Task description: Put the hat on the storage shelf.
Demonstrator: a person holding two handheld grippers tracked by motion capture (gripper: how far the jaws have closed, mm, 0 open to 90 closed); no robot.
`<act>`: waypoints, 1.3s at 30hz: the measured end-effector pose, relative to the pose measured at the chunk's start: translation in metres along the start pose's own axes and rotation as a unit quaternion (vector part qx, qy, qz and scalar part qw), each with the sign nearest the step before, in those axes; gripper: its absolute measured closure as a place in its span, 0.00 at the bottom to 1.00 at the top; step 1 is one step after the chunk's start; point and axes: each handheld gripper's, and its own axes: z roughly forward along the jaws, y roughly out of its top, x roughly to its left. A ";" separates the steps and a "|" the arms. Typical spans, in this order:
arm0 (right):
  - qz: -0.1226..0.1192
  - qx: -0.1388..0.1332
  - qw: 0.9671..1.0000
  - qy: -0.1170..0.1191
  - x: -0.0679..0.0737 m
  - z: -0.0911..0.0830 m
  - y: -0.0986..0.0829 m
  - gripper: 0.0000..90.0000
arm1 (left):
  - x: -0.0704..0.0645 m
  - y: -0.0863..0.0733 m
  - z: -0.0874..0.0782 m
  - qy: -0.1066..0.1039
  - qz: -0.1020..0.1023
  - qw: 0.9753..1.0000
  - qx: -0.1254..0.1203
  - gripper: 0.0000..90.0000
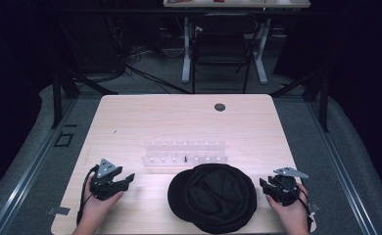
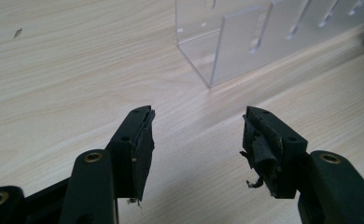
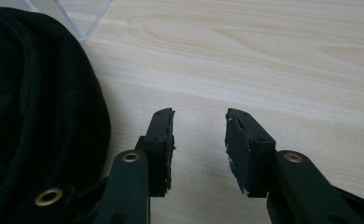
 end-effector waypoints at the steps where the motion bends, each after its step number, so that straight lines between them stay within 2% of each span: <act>1: 0.000 -0.001 1.000 0.000 0.001 -0.001 0.000 0.68 | 0.001 0.000 -0.001 -0.002 -0.007 1.000 -0.004 0.48; 3: -0.002 0.003 1.000 -0.003 0.003 -0.003 0.001 0.69 | 0.001 0.001 -0.003 -0.005 -0.012 1.000 -0.010 0.48; 7: 0.002 0.005 1.000 -0.001 0.003 -0.005 0.002 0.69 | -0.001 0.002 -0.005 -0.004 -0.008 1.000 -0.015 0.50; 10: 0.015 0.016 1.000 0.004 0.002 -0.007 0.004 0.75 | -0.003 0.003 -0.004 -0.005 -0.004 1.000 -0.009 0.48; 13: 0.013 0.017 1.000 0.007 0.003 -0.010 0.006 0.78 | -0.003 0.003 -0.004 -0.001 -0.004 1.000 -0.008 0.47; 16: 0.012 0.013 1.000 0.011 0.006 -0.014 0.009 0.78 | -0.001 0.004 -0.005 0.001 -0.013 1.000 -0.008 0.47; 20: 0.005 0.023 0.999 0.021 0.010 -0.015 0.010 0.77 | 0.000 0.004 -0.008 0.005 -0.020 1.000 -0.015 0.47; 24: -0.008 0.031 0.999 0.015 0.016 -0.016 0.010 0.73 | 0.000 0.003 -0.012 -0.005 -0.030 0.999 -0.019 0.48; 26: -0.006 0.030 0.999 0.015 0.017 -0.016 0.011 0.73 | 0.000 0.003 -0.012 -0.002 -0.032 0.999 -0.016 0.48; 28: -0.002 0.025 1.000 0.016 0.018 -0.020 0.012 0.73 | 0.001 0.002 -0.012 -0.015 -0.036 0.999 -0.012 0.54; 29: -0.001 0.022 1.000 0.014 0.018 -0.021 0.012 0.73 | 0.001 0.002 -0.011 -0.016 -0.037 0.999 -0.010 0.55; 33: -0.001 0.019 1.000 0.012 0.019 -0.025 0.014 0.74 | -0.001 0.004 -0.012 -0.014 -0.025 1.000 -0.006 0.58; 39: -0.004 0.023 1.000 0.012 0.021 -0.030 0.018 0.76 | -0.003 0.005 -0.012 -0.010 -0.025 1.000 -0.009 0.58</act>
